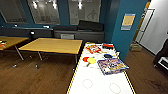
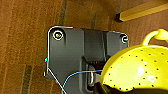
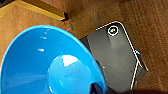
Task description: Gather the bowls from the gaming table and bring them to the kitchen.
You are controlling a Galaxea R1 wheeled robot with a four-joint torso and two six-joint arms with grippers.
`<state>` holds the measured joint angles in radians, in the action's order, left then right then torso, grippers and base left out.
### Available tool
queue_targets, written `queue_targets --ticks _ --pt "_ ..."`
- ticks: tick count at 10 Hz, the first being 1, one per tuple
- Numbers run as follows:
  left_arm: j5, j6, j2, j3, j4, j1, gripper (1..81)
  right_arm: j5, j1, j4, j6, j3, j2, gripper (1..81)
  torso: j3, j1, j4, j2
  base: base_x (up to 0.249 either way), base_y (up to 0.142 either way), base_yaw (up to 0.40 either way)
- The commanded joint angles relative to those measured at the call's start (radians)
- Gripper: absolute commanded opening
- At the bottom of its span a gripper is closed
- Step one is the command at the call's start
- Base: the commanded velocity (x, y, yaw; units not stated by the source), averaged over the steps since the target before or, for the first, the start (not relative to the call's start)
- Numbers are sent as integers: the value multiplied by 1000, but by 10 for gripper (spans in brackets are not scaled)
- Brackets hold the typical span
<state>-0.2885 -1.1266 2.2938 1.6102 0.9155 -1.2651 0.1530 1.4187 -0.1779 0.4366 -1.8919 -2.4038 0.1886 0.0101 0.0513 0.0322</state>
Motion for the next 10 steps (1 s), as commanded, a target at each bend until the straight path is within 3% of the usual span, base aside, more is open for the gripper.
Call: queue_targets --ticks 1,3,8,10 --pt "37 -2 33 68 19 3 10 -55 -46 -20 -10 -5 30 10 0 0 0 0 0 0 0" --pt "83 -2 70 146 14 -26 10 -85 -48 -20 -12 -50 -2 10 0 0 0 0 0 0 0" --pt "89 2 214 387 20 -78 10 -108 -34 -38 -13 -119 -57 10 0 0 0 0 0 0 0" --pt "89 4 245 428 20 -87 10 -108 -31 -38 -13 -137 -74 10 -1 0 0 0 0 0 0"
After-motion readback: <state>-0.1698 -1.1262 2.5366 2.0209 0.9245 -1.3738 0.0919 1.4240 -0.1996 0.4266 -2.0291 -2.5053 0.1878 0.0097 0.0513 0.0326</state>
